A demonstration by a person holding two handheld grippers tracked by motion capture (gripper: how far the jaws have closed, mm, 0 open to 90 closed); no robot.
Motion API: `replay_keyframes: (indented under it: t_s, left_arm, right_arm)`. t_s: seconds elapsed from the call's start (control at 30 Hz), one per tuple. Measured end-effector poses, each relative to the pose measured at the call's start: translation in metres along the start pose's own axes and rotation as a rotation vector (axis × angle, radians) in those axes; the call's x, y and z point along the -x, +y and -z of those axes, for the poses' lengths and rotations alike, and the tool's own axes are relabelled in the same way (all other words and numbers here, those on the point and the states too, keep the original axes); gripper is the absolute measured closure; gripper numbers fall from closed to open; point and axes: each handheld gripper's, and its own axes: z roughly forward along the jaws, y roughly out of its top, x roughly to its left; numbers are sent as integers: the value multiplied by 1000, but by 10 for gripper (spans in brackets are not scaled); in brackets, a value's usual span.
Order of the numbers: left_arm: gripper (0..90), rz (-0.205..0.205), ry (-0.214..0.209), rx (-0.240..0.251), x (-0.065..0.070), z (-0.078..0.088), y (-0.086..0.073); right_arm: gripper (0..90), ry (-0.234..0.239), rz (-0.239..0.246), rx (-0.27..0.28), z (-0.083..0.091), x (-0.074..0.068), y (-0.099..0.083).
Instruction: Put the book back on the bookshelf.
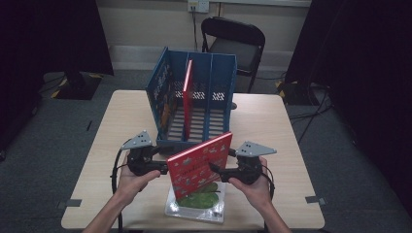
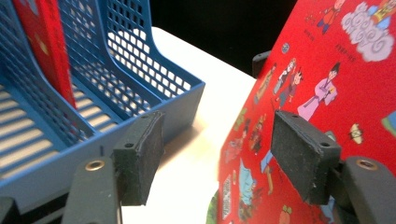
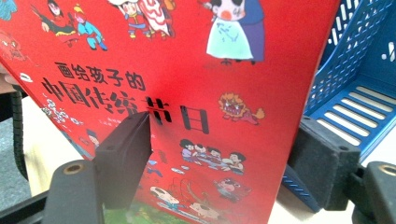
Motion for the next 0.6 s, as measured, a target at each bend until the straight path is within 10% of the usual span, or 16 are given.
replay_keyframes:
  t_s: [0.6]
  left_arm:
    - [424, 32, -96, -10, 2, -4, -2]
  right_arm:
    - [230, 14, -37, -4, -3, 4, 4]
